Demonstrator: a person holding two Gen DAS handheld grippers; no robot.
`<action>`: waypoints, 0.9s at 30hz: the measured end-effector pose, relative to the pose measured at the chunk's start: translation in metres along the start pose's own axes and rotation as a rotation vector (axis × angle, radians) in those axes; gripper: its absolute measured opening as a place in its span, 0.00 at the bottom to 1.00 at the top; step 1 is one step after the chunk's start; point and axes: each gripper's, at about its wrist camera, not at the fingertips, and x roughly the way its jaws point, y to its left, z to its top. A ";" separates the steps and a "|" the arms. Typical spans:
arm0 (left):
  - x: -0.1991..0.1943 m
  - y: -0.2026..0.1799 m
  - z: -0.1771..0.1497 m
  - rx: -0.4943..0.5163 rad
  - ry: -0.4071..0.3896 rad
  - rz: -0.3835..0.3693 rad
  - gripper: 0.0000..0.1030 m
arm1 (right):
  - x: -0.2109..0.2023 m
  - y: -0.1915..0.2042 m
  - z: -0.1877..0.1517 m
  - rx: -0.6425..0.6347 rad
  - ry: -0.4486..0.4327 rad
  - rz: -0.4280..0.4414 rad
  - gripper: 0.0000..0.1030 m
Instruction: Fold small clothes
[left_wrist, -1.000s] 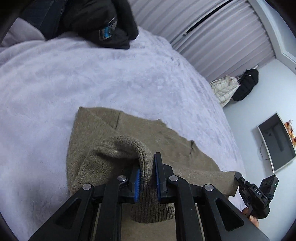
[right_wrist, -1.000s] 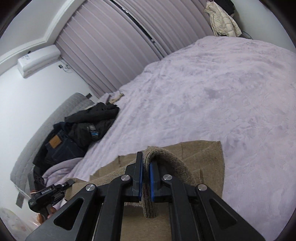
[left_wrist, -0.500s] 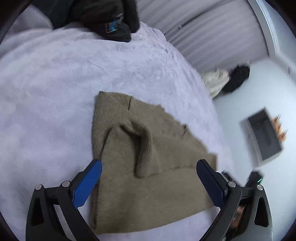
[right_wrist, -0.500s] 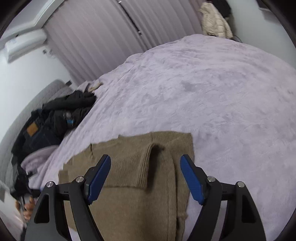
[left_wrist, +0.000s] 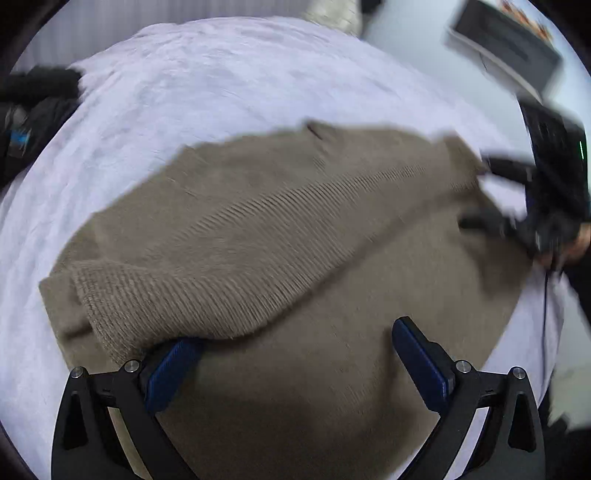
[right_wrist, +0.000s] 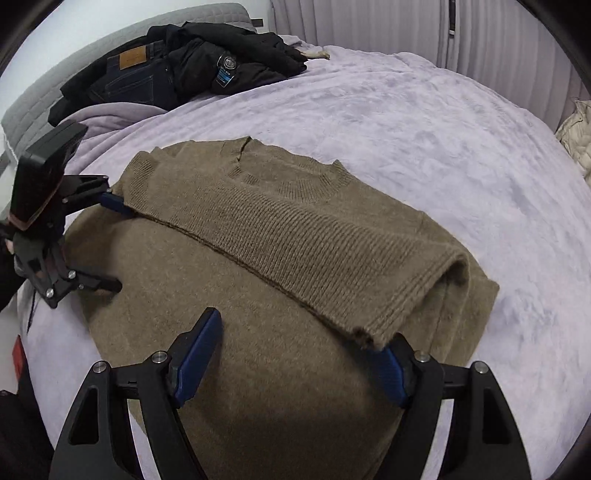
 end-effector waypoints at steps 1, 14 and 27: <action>-0.004 0.013 0.008 -0.057 -0.034 0.006 0.99 | 0.000 -0.004 0.005 0.009 -0.013 0.019 0.78; -0.013 0.072 0.031 -0.350 -0.133 0.040 0.99 | 0.023 -0.031 0.057 0.235 -0.088 -0.194 0.78; 0.013 0.122 0.021 -0.509 -0.151 0.270 0.99 | 0.073 -0.054 0.063 0.347 0.019 -0.367 0.78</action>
